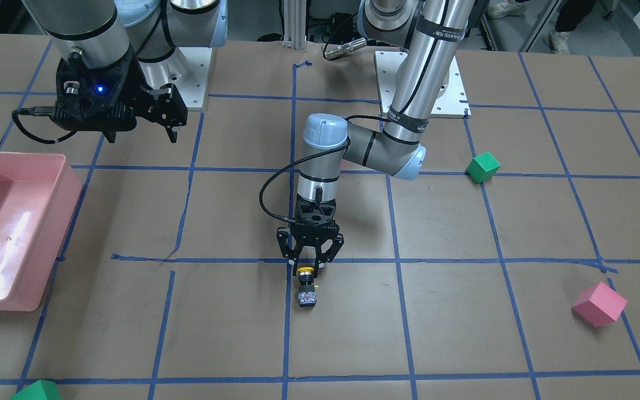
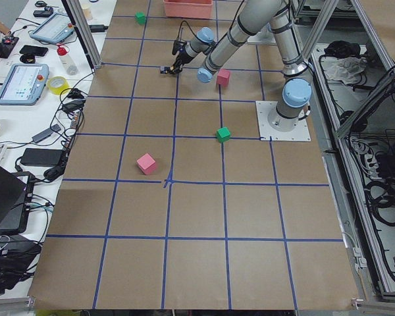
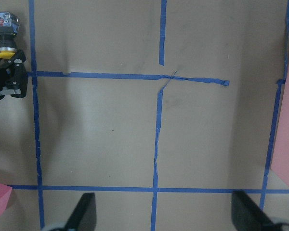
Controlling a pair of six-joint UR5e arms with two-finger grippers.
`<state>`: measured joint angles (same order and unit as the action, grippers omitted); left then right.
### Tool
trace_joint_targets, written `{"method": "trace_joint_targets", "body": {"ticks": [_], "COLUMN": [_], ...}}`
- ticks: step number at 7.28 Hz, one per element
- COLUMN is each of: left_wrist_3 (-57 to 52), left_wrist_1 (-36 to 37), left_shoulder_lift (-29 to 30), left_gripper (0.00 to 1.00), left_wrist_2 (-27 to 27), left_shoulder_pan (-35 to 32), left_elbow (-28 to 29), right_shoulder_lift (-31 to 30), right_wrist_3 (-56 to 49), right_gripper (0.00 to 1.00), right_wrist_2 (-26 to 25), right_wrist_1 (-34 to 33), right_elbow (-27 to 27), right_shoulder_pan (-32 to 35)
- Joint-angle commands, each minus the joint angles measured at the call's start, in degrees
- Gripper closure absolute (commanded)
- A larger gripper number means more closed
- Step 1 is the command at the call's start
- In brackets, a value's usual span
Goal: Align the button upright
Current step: 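Lift the button with the left gripper and rotate it cap-up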
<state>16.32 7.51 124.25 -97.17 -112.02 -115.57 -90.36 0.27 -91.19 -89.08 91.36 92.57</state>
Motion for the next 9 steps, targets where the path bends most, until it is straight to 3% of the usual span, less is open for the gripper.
{"method": "trace_joint_targets", "body": {"ticks": [1, 4, 5, 6, 9], "left_wrist_3": [-1.11, 11.82, 17.72, 24.48, 32.78], "left_wrist_1": [-8.93, -45.68, -54.01, -60.09, -69.20], "left_shoulder_lift": [-3.38, -8.66, -8.76, -8.24, -6.22], "left_gripper": [0.92, 0.94, 0.94, 0.94, 1.00], "left_wrist_2": [-0.12, 0.66, 4.15, 8.53, 29.86], "left_shoulder_pan": [0.14, 0.23, 0.31, 0.58, 8.29], "left_elbow": [5.42, 17.18, 20.18, 20.65, 21.44], "right_shoulder_lift": [0.00, 0.09, 0.09, 0.09, 0.09], "right_wrist_3": [0.08, 0.16, 0.16, 0.25, 0.25], "right_gripper": [0.00, 0.00, 0.00, 0.00, 0.00], "right_wrist_2": [0.05, 0.05, -0.04, 0.05, 0.13], "right_wrist_1": [0.31, 0.22, -0.04, -0.39, -0.66], "right_elbow": [0.05, 0.23, 0.23, 0.23, 0.23], "right_shoulder_pan": [0.07, 0.07, -0.02, 0.07, 0.07]}}
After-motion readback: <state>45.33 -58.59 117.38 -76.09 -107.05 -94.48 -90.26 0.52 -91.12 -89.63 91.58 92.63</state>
